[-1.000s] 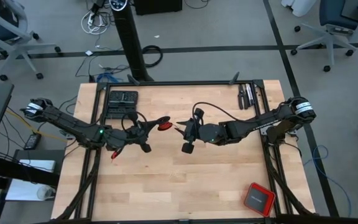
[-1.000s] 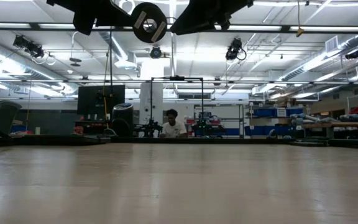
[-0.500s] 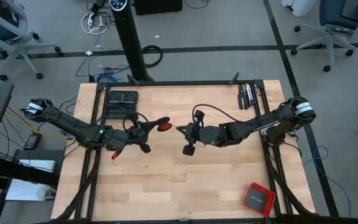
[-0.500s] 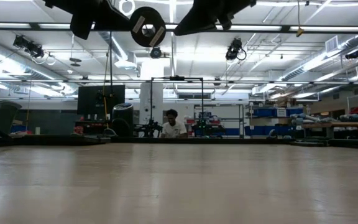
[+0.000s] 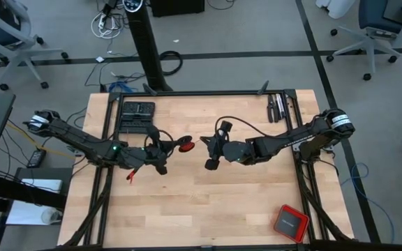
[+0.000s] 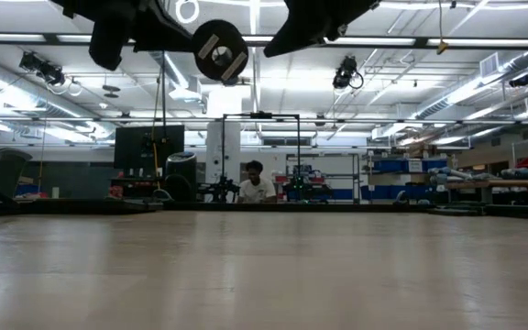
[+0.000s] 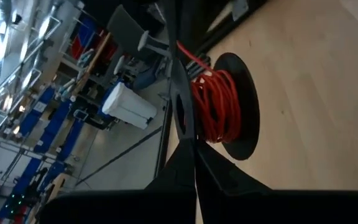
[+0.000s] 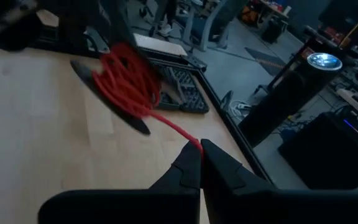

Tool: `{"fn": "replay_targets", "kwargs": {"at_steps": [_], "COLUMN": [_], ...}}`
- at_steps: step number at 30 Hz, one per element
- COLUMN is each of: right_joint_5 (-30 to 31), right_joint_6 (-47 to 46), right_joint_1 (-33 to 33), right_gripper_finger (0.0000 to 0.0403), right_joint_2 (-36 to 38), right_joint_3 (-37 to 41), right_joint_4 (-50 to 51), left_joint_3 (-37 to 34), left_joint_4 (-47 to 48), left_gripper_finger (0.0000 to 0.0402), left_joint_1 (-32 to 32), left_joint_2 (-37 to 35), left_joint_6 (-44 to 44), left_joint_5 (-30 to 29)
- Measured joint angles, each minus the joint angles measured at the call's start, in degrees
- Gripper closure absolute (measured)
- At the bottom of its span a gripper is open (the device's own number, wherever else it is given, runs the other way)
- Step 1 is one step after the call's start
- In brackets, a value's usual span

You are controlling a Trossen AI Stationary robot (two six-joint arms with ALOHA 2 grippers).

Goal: Coil cords
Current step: Uncoil the red wire from the spool

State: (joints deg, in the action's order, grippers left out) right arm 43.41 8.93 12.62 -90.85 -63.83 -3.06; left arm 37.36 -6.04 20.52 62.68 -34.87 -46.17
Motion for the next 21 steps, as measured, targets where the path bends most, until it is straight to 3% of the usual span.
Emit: {"fn": "replay_targets", "kwargs": {"at_steps": [10, 21], "right_joint_5": [-2.35, -2.92], "right_joint_6": [-6.48, -10.67], "right_joint_1": [-1.07, 1.76], "right_gripper_finger": [0.0402, 0.0403], "right_joint_2": [0.00, 0.00], "right_joint_3": [0.00, 0.07], "right_joint_4": [3.43, -2.94], "left_joint_3": [0.00, 0.00], "left_joint_4": [-5.81, -6.35], "left_gripper_finger": [0.0401, 0.0401], "left_joint_1": [-0.27, -4.27], "left_joint_2": [-0.05, -0.05], "left_joint_6": [2.70, 11.73], "left_joint_5": [-0.25, -1.46]}}
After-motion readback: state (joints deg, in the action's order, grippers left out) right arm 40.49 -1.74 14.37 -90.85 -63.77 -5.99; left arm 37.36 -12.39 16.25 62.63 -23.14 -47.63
